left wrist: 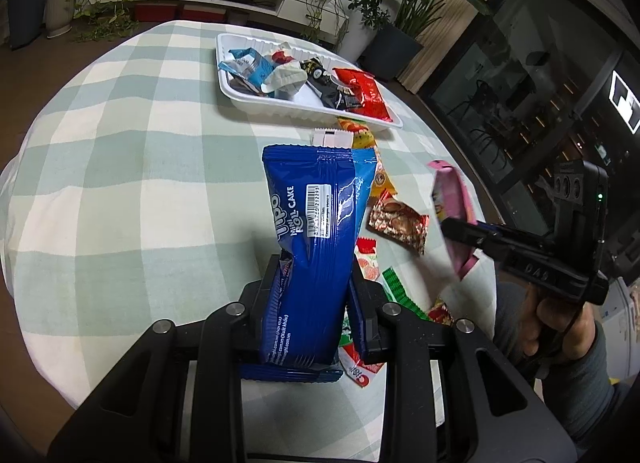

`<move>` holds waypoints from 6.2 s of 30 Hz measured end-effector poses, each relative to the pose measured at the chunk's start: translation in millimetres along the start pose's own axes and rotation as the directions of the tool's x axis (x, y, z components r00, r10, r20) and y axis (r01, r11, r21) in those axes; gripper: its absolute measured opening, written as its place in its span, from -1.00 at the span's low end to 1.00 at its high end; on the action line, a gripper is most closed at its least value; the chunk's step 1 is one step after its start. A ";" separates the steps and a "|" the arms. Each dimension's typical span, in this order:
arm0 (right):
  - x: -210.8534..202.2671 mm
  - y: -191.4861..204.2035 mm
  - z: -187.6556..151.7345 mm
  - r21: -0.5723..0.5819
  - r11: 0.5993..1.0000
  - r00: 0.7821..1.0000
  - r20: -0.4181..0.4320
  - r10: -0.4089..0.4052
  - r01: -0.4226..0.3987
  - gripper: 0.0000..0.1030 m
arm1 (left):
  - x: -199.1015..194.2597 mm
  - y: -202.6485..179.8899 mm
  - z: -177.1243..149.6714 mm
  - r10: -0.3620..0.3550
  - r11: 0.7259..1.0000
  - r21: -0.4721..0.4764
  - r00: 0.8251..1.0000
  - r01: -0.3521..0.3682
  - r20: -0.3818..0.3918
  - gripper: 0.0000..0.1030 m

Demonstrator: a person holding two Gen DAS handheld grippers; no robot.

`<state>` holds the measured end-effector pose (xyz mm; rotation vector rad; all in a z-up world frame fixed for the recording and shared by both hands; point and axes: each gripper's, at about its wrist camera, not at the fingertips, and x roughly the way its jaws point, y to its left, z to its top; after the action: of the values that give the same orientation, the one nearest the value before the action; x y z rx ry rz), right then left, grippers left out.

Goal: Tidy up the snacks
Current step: 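Lower the Tipo packet into the tray while the right gripper places the pink packet beside it, then open both grippers and lift them away from the tray, then grasp the white-pink packet with the left gripper and lift it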

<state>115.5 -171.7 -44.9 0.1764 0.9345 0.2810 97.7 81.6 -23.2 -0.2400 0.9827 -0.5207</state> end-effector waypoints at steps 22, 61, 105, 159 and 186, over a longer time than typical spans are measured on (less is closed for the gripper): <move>-37.4 -76.8 134.4 0.110 0.993 0.987 0.160 0.022 -0.040 -0.60 | 23.8 -21.3 187.0 0.063 0.995 0.073 0.994 -0.070 0.090 -0.47; 189.0 -22.5 203.3 -0.026 0.998 0.991 -0.117 -0.059 0.056 -0.50 | 176.9 32.6 241.8 0.142 0.989 -0.040 0.990 -0.142 0.001 -0.45; 6.4 -37.4 118.9 0.057 0.991 0.985 0.136 0.109 -0.117 0.60 | 23.1 -43.0 140.9 0.082 0.989 0.109 0.986 -0.098 0.143 0.99; -25.1 -35.1 -40.7 0.105 0.992 0.996 0.059 0.062 -0.068 0.47 | 178.9 -52.1 113.8 0.358 0.911 0.277 0.920 -0.306 -0.160 0.16; 12.6 -8.6 37.4 0.000 1.000 1.000 0.010 -0.016 0.016 0.25 | 87.6 -22.7 81.1 0.179 0.980 0.090 0.983 -0.175 -0.043 -0.59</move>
<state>154.4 -177.0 -35.1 0.1704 0.9260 0.2651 197.8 13.5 -33.5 -0.0613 1.0175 -0.4064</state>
